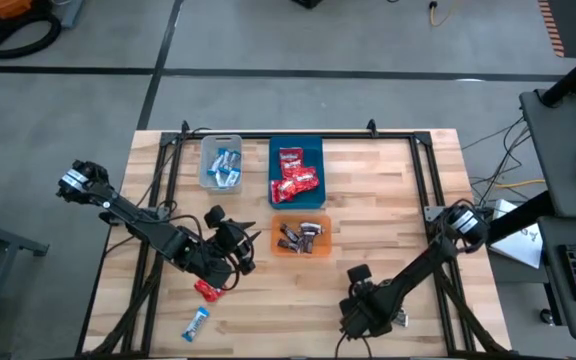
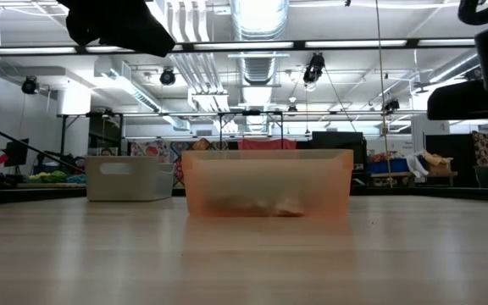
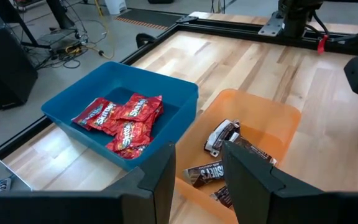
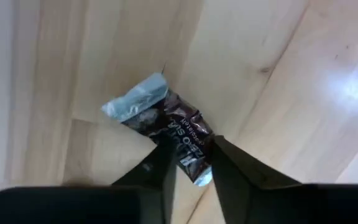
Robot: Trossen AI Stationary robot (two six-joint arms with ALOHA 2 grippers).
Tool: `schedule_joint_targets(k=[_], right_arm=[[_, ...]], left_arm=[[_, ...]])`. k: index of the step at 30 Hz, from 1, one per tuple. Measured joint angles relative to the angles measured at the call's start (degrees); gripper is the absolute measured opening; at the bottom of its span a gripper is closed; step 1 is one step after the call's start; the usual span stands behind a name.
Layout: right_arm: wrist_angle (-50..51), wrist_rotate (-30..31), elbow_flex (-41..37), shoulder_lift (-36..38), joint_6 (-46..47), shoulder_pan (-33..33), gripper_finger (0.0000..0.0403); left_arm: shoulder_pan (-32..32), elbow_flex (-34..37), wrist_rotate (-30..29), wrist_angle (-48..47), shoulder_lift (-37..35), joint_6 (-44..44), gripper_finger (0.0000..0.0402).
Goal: Sort candy
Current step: Put the brown chocolate bar into the orange bin
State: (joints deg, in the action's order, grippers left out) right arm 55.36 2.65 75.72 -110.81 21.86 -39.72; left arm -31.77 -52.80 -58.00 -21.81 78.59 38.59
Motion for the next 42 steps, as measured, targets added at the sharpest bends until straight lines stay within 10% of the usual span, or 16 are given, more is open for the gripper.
schedule_joint_targets(k=[6, 30, 42], right_arm=[[-0.5, 0.5, -0.1, 0.5, -3.2, 1.2, 0.0016], [-9.0, 21.8, -0.5, 20.7, -7.2, 3.4, 0.0008], [-10.0, 6.4, -1.8, 18.8, -11.5, 7.2, 0.0026]], left_arm=[[0.0, 0.0, 0.0, 0.0, 0.0, 0.0, 0.0115], [-0.1, 0.0, 0.1, 0.2, 0.0, 1.5, 0.0115], [-0.1, 0.0, 4.6, 0.2, 0.0, 2.3, 0.0115]])
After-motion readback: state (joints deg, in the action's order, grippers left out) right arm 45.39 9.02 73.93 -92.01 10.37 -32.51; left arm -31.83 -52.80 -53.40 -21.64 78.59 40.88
